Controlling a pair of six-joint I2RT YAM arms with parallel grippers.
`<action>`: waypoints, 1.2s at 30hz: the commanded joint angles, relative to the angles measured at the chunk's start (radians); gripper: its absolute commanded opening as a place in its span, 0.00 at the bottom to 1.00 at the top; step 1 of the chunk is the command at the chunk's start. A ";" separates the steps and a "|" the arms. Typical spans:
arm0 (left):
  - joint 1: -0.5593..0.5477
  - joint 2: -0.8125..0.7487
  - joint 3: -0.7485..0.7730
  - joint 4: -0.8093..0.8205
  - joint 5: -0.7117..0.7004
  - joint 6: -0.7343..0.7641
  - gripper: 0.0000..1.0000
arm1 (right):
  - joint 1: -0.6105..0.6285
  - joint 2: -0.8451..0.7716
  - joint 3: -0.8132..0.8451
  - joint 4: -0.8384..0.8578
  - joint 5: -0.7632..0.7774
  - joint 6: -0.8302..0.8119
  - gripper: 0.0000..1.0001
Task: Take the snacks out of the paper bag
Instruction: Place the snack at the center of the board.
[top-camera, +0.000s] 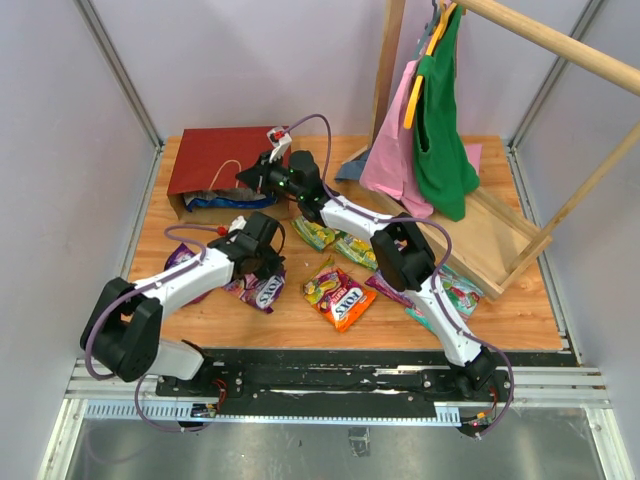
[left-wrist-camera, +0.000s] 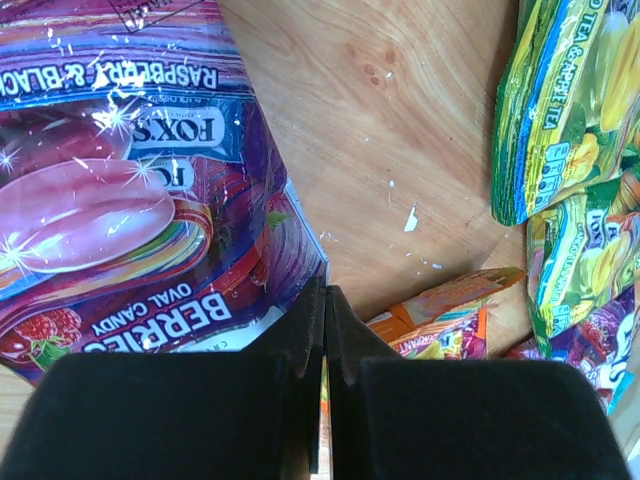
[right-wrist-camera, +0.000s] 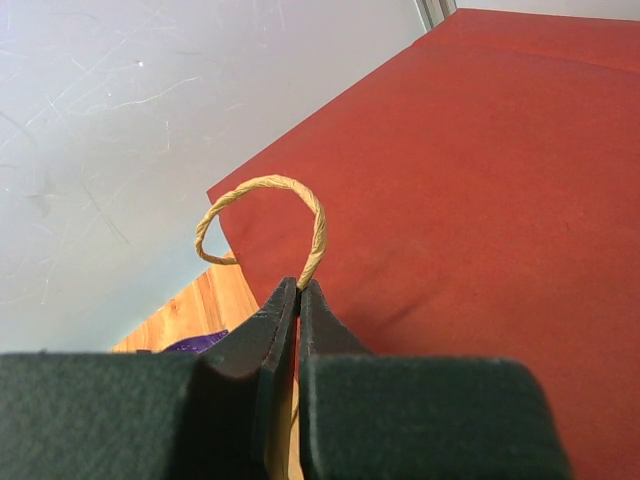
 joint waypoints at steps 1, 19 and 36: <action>-0.029 -0.036 0.034 -0.044 -0.044 -0.063 0.01 | -0.017 -0.025 -0.009 0.038 0.019 0.006 0.01; -0.124 -0.156 -0.054 -0.052 0.008 -0.063 0.00 | -0.010 0.019 0.058 0.009 0.022 0.015 0.01; -0.125 -0.199 -0.073 0.115 0.150 0.213 0.73 | -0.011 0.009 0.038 0.021 0.009 0.015 0.01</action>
